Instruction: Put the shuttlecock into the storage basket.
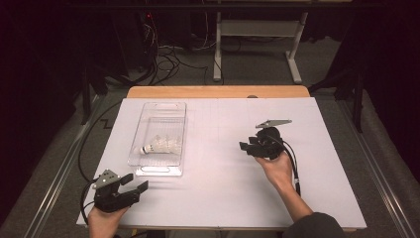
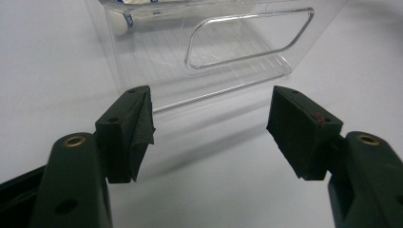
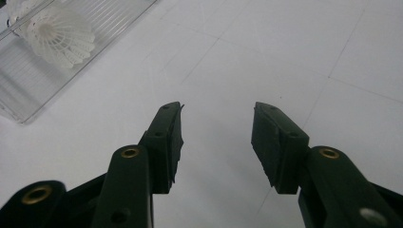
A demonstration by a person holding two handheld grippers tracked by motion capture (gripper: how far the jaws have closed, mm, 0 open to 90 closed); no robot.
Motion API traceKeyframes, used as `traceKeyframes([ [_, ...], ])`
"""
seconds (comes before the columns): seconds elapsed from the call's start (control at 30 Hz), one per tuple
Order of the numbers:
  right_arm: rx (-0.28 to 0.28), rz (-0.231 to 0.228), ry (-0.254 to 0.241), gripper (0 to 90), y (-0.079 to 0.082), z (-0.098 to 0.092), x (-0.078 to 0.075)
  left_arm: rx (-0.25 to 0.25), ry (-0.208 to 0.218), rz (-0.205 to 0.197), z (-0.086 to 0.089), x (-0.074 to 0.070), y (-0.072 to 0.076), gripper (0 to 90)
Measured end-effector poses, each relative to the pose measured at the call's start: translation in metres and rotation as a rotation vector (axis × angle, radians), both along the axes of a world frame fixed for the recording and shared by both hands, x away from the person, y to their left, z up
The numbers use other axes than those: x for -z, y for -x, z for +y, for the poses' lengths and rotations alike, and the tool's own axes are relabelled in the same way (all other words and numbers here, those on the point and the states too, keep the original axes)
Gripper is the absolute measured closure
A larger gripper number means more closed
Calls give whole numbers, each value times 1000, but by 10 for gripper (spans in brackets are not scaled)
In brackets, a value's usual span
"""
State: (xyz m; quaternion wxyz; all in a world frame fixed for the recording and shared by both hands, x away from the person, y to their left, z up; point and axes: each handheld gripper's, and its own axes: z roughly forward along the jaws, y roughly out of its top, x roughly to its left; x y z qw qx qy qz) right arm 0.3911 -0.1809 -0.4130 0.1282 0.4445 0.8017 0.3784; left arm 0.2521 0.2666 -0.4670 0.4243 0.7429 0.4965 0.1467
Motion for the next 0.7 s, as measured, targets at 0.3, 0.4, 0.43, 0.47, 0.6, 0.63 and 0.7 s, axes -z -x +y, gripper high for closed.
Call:
traceKeyframes([
  [0.3,15,7,-1,545,2,-9,4,1,-1,-3,0,0,0,330],
  [0.4,21,7,0,544,2,-12,5,1,0,-3,0,0,0,330],
  [0.43,22,9,2,544,3,-13,5,0,0,-2,1,0,0,330],
  [0.47,24,5,2,544,3,-15,5,0,0,-2,1,0,0,330],
  [0.6,27,1,4,544,5,-18,4,-1,1,-2,1,0,0,330],
  [0.63,28,-3,4,545,6,-19,4,0,0,-2,1,0,0,330],
  [0.7,32,-5,4,544,7,-21,3,0,0,-3,0,0,0,330],
])
